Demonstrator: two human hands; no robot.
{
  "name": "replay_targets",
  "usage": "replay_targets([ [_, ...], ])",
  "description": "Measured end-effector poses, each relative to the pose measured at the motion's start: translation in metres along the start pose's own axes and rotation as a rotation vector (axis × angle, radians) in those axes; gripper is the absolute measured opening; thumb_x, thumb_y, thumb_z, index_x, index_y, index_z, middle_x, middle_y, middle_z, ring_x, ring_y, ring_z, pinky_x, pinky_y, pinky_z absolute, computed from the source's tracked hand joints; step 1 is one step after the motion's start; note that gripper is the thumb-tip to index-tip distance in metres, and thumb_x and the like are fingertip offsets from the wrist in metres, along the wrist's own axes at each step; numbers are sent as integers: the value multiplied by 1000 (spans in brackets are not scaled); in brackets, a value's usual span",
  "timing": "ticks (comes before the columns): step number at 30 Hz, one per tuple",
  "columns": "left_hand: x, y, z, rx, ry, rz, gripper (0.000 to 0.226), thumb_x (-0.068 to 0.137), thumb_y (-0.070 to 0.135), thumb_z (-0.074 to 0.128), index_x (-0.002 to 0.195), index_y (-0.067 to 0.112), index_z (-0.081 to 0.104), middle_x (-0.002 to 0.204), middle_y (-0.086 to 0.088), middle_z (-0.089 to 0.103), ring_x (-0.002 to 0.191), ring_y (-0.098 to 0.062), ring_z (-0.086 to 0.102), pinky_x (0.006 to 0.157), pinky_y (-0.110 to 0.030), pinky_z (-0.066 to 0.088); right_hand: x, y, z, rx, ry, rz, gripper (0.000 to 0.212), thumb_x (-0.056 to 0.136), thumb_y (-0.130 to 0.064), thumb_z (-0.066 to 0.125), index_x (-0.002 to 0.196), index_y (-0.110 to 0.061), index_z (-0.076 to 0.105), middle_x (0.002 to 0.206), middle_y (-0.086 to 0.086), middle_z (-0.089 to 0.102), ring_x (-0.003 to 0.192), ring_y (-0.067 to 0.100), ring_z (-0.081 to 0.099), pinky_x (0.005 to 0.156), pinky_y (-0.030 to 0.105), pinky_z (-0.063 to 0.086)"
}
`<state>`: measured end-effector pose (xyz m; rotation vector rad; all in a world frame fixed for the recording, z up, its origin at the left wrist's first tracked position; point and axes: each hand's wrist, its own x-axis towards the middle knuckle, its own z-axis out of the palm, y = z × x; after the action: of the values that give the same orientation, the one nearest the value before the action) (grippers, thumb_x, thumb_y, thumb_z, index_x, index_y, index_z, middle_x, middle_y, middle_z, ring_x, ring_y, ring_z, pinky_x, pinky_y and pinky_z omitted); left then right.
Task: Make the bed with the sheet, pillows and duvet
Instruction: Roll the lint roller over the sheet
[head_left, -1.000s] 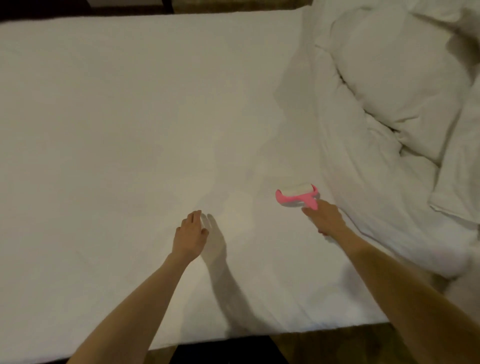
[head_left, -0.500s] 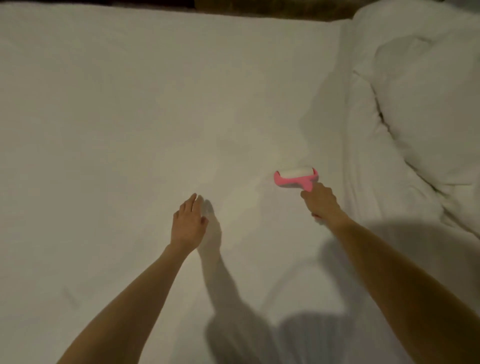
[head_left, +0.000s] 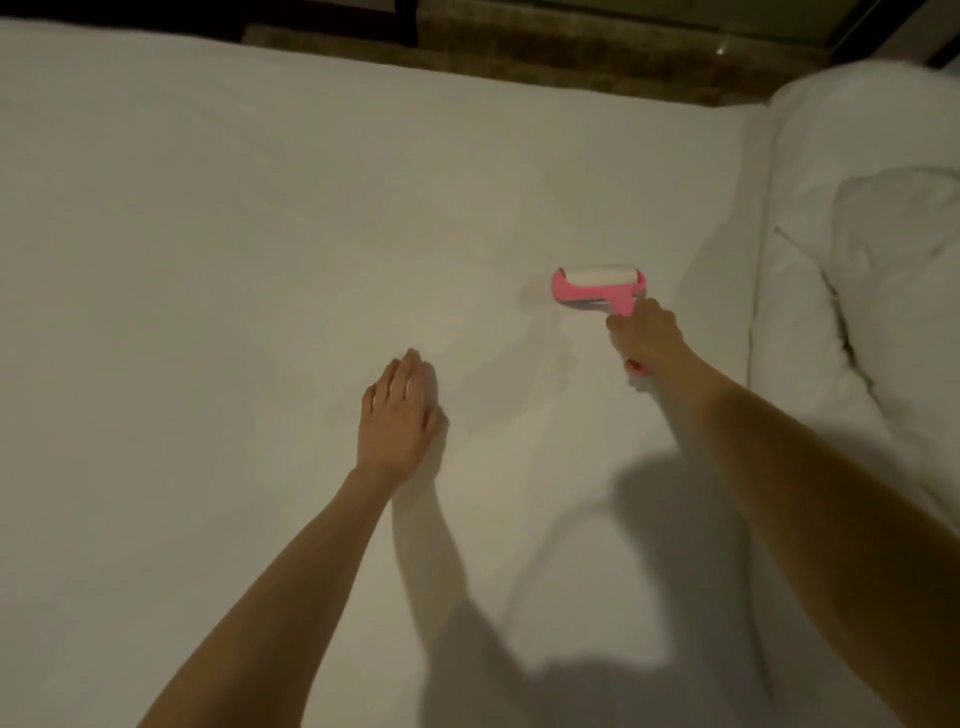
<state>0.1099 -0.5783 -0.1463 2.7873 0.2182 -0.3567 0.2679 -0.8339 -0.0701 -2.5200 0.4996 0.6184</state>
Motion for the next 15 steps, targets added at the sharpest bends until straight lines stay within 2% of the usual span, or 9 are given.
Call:
replay_targets([
  [2,30,3,-3,-28,47,-31,65,90,39,27,149,11,25,158,-6,19,145,-26,16,114,-41,17,22,-14,2,8,20,-22,27,93,-18,45,113,-2,55,72,5,50,49,15,48,40,22,32],
  [4,58,4,-3,-52,72,-54,60,95,37,28,150,15,22,159,-4,15,146,-24,11,115,-42,13,46,-27,3,9,48,-44,29,93,-20,45,114,-2,54,71,3,48,49,11,45,40,23,30],
  [7,79,0,8,-36,99,-77,57,98,39,29,151,24,16,161,1,6,148,-20,3,118,-43,8,78,-42,5,57,81,-45,32,89,-22,46,114,-4,55,89,9,60,53,17,53,40,23,34],
  [10,82,-5,22,30,153,-87,57,96,43,24,150,27,18,160,3,9,148,-18,5,118,-43,9,108,-62,8,75,101,-67,35,89,-22,47,117,-2,56,100,13,63,74,27,62,52,25,39],
  [12,85,-8,28,51,195,-86,56,96,42,26,150,27,23,160,3,14,147,-18,9,117,-42,10,128,-78,9,71,131,-86,37,90,-23,46,120,-2,55,109,15,64,85,27,62,61,26,38],
  [13,87,-9,30,49,213,-86,56,95,42,27,149,26,24,159,2,16,147,-18,11,116,-42,10,136,-86,9,72,143,-99,38,91,-22,46,121,-1,54,113,16,63,88,28,62,58,24,39],
  [15,88,-11,34,37,229,-79,56,95,42,28,149,26,26,159,2,17,147,-18,11,116,-42,11,148,-102,10,93,150,-116,37,93,-19,44,124,-1,52,118,17,61,93,29,62,38,14,37],
])
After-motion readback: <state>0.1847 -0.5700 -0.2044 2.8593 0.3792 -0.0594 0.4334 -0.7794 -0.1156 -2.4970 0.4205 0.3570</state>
